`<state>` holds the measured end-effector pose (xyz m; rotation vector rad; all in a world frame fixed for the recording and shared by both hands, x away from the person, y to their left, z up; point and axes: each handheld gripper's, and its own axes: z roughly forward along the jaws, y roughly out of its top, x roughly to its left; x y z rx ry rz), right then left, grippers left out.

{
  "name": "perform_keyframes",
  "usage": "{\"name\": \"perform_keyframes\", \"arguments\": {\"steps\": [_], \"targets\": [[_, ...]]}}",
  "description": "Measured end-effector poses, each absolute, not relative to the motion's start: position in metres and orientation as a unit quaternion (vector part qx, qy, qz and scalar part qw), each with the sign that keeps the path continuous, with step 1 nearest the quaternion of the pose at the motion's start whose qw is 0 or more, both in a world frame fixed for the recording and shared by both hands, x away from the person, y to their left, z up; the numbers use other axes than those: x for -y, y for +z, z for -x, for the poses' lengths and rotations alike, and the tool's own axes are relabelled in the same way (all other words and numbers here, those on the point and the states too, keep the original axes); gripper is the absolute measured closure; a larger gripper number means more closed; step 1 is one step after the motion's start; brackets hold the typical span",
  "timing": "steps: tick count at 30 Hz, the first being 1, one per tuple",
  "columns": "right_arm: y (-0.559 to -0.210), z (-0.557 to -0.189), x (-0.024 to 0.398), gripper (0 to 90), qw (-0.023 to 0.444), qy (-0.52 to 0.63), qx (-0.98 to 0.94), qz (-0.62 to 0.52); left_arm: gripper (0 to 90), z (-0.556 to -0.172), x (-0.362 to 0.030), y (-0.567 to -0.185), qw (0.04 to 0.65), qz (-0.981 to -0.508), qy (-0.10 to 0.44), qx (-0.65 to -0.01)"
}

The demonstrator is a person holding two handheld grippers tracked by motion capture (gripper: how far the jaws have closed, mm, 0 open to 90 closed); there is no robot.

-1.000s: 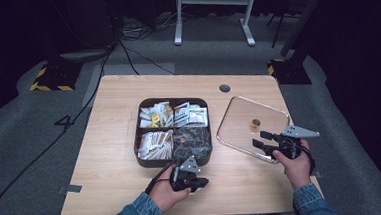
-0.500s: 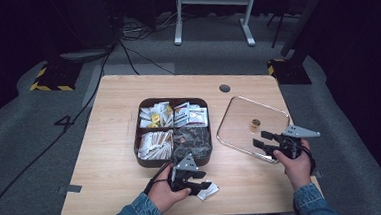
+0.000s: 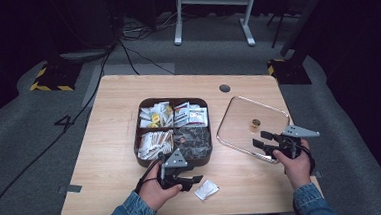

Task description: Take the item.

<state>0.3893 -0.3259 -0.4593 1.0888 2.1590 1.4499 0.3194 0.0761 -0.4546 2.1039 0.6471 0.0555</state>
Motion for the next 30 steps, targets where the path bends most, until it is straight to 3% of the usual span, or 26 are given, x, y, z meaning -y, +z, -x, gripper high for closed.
{"name": "perform_keyframes", "arguments": {"steps": [20, 30], "targets": [[-0.457, -0.389, 0.329, 42.9, 0.16, 0.513, -0.751, -0.384, 48.5, -0.313, -0.112, -0.453, 0.435, -0.848, 0.075, -0.293], [-0.454, -0.388, 0.329, 43.0, 0.167, 0.512, -0.748, -0.387, 48.5, -0.316, -0.12, -0.457, 0.431, -0.845, 0.072, -0.307]]}}
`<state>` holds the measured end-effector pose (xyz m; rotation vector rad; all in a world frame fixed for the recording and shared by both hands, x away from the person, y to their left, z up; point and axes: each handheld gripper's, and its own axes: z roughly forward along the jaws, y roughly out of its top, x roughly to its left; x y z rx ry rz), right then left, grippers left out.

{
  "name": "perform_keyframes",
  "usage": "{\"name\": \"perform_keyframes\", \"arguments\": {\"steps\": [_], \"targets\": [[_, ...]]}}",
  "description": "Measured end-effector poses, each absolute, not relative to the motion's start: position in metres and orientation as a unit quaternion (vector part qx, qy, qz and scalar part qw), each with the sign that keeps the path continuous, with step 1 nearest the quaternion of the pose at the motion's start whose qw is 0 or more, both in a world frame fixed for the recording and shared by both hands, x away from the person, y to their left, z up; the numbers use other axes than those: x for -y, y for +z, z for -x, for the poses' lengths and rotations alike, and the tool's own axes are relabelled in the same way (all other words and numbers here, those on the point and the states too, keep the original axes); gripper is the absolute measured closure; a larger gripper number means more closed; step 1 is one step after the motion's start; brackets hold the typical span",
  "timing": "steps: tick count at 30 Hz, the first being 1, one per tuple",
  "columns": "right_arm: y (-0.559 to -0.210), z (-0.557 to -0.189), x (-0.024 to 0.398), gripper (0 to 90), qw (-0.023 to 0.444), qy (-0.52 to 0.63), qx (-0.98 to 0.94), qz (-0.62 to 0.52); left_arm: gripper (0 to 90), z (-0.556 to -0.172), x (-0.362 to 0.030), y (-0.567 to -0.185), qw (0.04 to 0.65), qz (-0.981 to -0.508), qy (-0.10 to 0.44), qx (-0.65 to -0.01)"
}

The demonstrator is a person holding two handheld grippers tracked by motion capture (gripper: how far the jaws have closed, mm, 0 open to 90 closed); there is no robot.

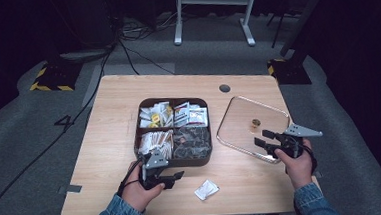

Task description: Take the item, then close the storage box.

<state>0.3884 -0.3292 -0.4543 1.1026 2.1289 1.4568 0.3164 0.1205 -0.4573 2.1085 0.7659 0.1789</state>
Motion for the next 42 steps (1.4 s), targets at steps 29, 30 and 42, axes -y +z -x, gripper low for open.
{"name": "perform_keyframes", "arguments": {"steps": [29, 30, 42], "targets": [[-0.472, -0.462, 0.33, 31.7, 0.213, 0.398, -0.764, -0.461, 44.4, -0.293, -0.181, -0.465, 0.38, -0.816, 0.111, -0.422], [-0.474, -0.465, 0.329, 31.7, 0.21, 0.394, -0.766, -0.463, 44.0, -0.293, -0.186, -0.468, 0.369, -0.814, 0.109, -0.435], [-0.491, -0.484, 0.319, 40.8, 0.213, 0.359, -0.78, -0.465, 39.2, -0.302, -0.209, -0.482, 0.324, -0.809, 0.135, -0.471]]}}
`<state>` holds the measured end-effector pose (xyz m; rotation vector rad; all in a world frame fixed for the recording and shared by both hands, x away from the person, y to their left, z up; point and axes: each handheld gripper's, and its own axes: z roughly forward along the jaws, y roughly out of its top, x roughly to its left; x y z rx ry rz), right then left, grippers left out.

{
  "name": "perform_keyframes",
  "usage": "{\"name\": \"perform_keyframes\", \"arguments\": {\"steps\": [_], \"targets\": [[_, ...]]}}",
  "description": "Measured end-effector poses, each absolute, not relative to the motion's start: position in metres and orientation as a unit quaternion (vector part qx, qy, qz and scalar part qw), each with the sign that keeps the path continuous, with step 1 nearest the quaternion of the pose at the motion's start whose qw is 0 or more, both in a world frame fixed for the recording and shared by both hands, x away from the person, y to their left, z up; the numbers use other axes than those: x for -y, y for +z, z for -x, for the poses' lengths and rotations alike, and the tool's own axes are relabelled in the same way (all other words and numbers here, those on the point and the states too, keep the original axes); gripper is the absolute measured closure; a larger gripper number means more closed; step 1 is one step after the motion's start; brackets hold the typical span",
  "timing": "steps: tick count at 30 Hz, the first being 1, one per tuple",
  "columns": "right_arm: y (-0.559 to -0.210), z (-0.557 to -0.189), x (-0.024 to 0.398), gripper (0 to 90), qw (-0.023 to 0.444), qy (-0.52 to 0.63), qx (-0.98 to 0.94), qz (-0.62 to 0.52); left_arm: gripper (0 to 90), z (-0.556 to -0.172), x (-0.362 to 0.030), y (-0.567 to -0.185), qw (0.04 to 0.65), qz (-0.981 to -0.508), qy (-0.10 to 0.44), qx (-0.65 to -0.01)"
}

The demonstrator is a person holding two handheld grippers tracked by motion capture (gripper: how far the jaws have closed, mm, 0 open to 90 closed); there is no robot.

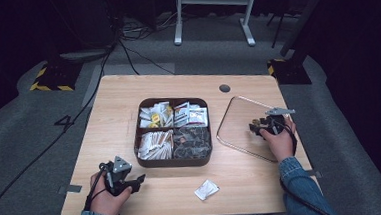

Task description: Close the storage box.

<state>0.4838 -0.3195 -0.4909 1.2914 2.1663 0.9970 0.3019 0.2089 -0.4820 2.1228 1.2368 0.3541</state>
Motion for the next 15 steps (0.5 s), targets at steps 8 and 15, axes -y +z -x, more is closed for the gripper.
{"name": "perform_keyframes", "arguments": {"steps": [8, 15], "targets": [[-0.495, -0.488, 0.319, 55.7, 0.21, 0.35, -0.787, -0.462, 34.2, -0.309, -0.218, -0.49, 0.307, -0.805, 0.157, -0.483], [-0.494, -0.487, 0.32, 58.7, 0.211, 0.353, -0.788, -0.458, 32.1, -0.315, -0.226, -0.496, 0.3, -0.799, 0.167, -0.494]]}}
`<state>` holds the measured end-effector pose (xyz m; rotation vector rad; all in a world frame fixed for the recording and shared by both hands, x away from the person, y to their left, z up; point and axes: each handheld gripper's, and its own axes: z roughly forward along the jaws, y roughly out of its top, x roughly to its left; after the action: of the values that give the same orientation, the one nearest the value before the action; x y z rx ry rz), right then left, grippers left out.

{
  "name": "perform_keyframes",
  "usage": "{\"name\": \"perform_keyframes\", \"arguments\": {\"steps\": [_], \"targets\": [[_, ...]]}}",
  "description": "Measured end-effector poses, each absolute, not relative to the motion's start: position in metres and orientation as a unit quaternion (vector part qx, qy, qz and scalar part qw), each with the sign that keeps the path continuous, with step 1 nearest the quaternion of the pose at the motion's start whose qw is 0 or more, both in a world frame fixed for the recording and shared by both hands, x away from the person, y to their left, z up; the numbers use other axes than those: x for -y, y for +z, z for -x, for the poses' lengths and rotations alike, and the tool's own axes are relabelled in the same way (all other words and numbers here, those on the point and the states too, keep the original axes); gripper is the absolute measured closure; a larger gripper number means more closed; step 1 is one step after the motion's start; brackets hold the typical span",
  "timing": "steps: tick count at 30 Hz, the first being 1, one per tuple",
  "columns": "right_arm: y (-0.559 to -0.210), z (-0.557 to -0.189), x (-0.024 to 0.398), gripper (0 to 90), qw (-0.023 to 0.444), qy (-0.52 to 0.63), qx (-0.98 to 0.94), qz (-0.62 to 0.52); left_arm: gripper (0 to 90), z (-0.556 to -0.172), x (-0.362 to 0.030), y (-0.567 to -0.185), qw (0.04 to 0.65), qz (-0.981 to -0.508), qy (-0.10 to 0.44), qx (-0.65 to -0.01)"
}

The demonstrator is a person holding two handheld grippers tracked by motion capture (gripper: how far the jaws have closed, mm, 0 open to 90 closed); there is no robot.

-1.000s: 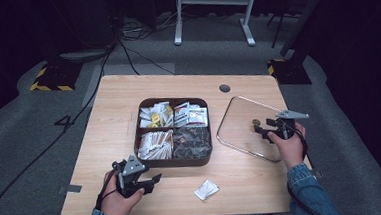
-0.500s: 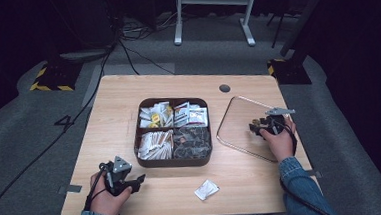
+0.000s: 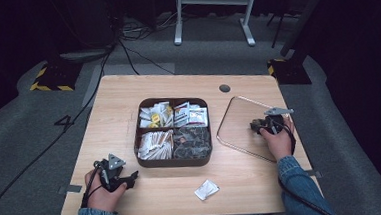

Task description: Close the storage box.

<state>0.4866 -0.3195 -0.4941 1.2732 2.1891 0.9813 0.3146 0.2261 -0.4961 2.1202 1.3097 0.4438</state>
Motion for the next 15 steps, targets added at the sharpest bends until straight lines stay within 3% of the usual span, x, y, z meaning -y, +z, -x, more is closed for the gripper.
{"name": "perform_keyframes", "arguments": {"steps": [15], "targets": [[-0.477, -0.477, 0.321, 58.8, 0.217, 0.373, -0.789, -0.438, 27.4, -0.32, -0.23, -0.5, 0.315, -0.792, 0.176, -0.493]]}}
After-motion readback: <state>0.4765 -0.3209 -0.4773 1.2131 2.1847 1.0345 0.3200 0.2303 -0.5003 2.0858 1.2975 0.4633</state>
